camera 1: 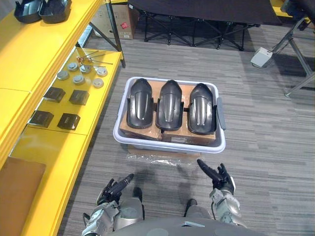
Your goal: Walk over and take three plastic housings, then place them on the shelf
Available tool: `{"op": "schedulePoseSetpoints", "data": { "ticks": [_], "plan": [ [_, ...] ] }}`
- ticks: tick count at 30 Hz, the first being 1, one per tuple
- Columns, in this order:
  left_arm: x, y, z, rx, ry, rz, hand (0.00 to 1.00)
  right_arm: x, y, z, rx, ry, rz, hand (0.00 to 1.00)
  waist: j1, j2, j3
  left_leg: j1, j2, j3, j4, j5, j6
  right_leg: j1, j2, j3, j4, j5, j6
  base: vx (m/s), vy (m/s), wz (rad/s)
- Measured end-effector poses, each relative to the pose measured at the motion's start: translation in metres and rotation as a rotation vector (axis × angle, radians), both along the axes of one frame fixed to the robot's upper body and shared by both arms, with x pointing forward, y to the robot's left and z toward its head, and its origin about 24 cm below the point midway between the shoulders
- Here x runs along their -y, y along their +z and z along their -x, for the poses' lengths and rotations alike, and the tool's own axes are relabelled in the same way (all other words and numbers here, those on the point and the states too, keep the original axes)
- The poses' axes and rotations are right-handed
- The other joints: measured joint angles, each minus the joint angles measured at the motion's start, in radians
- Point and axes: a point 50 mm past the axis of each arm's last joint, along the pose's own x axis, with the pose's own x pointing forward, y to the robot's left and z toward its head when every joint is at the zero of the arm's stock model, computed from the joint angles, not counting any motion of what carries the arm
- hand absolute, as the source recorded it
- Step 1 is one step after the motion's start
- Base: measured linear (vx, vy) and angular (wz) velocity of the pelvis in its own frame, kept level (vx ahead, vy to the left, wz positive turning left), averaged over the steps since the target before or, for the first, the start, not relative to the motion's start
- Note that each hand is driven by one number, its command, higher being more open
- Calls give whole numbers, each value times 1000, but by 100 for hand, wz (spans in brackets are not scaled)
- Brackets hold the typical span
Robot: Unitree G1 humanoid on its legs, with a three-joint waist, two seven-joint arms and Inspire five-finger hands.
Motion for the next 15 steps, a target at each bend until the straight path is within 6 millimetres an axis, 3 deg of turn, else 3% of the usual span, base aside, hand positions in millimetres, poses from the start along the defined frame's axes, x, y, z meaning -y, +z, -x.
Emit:
{"op": "schedulePoseSetpoints", "data": {
  "ticks": [5, 10, 15],
  "plan": [
    [-18, -1, 16, -45, 43, -37, 100, -4, 13, 18, 17, 46, -12, 100, -3, -52, -9, 24, 37, 27, -4, -14, -15, 1, 35, 37, -7, 8, -13, -50, -35, -21],
    [-35, -3, 39, -85, 59, -46, 100, -13, 21, 39, 8, 130, -144, 100, -43, -93, -35, 48, 53, 60, -22, -17, -21, 2, 53, 66, -28, 7, -23, -50, -35, -25],
    [-39, -3, 49, -107, 30, -51, 100, 10, 44, 23, 67, 152, -50, 100, -52, -92, -33, 29, 57, 70, 8, -32, -28, -8, 54, 82, -27, 7, -22, -59, 5, -8]
  ]
}}
